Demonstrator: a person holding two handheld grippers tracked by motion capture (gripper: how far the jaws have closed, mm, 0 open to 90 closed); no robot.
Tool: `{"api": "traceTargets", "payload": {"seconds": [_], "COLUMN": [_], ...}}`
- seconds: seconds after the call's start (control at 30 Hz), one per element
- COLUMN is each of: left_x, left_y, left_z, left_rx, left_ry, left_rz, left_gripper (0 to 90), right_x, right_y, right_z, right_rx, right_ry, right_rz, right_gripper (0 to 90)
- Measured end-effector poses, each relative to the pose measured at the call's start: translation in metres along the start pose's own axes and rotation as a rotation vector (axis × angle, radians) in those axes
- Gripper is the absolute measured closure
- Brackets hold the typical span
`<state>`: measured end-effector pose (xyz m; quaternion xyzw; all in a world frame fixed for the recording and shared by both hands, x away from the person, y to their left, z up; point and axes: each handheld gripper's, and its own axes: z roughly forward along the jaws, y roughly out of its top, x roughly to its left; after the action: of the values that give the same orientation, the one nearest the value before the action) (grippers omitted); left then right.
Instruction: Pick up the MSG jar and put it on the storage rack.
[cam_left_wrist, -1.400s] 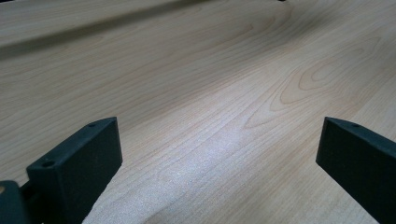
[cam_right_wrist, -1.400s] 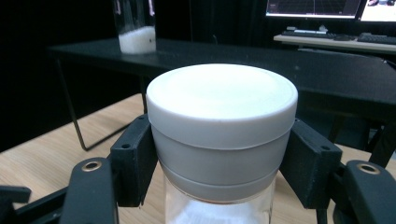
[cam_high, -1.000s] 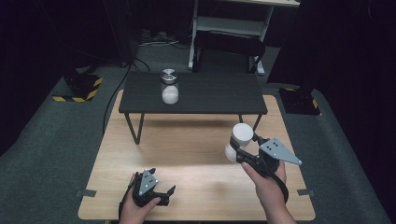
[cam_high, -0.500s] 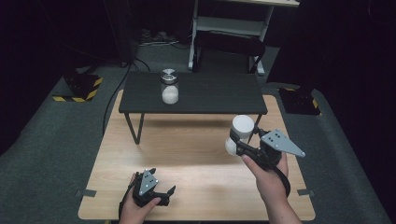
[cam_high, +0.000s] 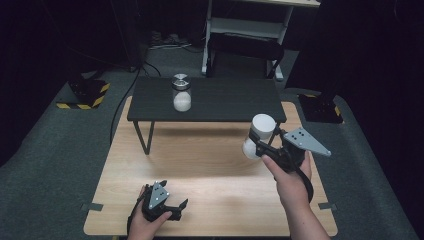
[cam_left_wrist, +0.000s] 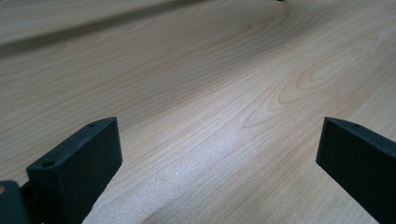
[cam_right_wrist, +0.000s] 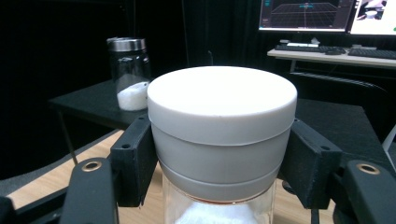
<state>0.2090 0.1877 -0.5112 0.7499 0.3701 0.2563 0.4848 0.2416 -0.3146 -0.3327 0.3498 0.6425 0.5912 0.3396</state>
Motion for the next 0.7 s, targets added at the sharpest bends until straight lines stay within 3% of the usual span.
{"api": "traceTargets", "payload": {"seconds": [0.43, 0.7], "left_x": [0.0, 0.002], "left_y": [0.0, -0.001], "left_z": [0.0, 0.0], "left_rx": [-0.001, -0.004], "left_ry": [-0.003, -0.008], "left_rz": [0.002, -0.004], "left_gripper": [0.6, 0.6], "right_x": [0.001, 0.005], "right_y": [0.025, 0.038], "right_z": [0.015, 0.034], "right_rx": [-0.005, -0.006], "right_ry": [-0.022, -0.029], "right_rz": [-0.045, -0.039], "right_gripper": [34.4, 34.4]}}
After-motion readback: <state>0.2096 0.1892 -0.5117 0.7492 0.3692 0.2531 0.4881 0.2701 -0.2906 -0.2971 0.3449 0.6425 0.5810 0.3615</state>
